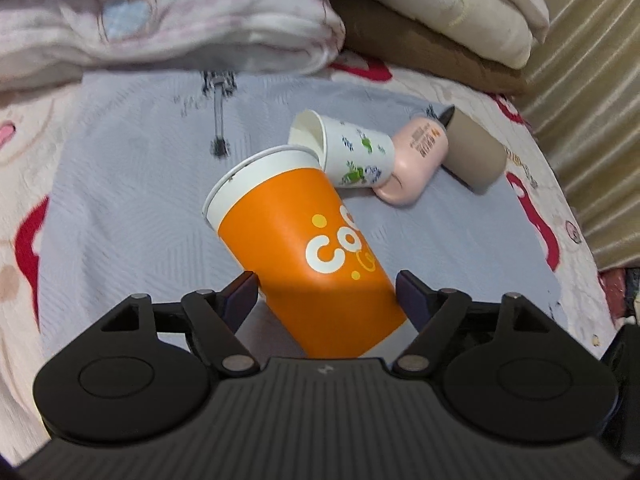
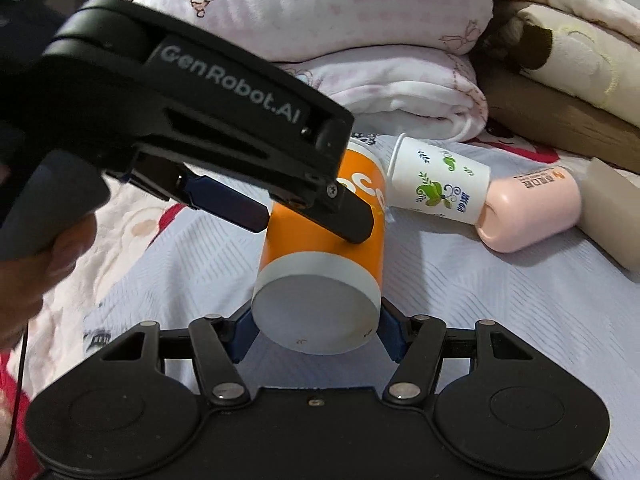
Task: Flip cup upright
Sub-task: 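Grasp the orange cup body with the left gripper while the right gripper holds its base, then rotate the cup rim-up with the left gripper while the right gripper supports the base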
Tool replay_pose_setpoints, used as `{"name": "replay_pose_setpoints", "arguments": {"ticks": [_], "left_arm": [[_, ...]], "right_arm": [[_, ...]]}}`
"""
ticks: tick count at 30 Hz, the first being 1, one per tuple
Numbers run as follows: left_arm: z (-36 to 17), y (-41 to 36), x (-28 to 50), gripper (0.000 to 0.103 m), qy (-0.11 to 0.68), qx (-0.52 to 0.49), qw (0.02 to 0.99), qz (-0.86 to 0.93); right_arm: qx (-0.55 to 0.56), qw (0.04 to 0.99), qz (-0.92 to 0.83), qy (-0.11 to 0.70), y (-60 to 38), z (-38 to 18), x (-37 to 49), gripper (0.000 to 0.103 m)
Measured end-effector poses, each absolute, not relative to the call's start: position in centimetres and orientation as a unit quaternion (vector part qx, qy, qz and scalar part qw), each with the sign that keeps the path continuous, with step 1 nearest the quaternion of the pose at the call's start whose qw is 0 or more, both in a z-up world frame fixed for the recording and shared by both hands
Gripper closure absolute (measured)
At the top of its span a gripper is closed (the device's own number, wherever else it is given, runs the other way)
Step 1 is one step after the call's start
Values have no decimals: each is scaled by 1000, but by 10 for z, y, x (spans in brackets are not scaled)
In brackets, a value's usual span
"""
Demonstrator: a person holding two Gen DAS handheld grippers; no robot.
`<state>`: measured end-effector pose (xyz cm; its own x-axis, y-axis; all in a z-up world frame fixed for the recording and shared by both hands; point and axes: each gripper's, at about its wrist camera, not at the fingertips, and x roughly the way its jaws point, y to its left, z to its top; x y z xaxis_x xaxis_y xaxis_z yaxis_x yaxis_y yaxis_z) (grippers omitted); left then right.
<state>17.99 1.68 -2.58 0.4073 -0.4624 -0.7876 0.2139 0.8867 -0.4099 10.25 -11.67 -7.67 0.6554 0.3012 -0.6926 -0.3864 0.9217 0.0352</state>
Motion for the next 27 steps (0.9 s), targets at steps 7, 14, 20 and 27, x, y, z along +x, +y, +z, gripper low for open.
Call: {"name": "replay_pose_setpoints", "arguments": {"ticks": [7,14,20,27], "left_arm": [[-22,-7,164,22,526,-111,816,-213],[-45,-24,158,22,563,-129,783,-233],[-51,-24,157,22,565,-126,782,-231],[-49,-15,167,19,568,-130,777,-238]], "right_arm": [[-62,907,175,378,-133,-70,74,38],[-61,888,154,429,-151,-79,72,38],[-43,876,191,441,-165,-73,79,29],[-33,856,238,457,-168,-60,113,22]]}}
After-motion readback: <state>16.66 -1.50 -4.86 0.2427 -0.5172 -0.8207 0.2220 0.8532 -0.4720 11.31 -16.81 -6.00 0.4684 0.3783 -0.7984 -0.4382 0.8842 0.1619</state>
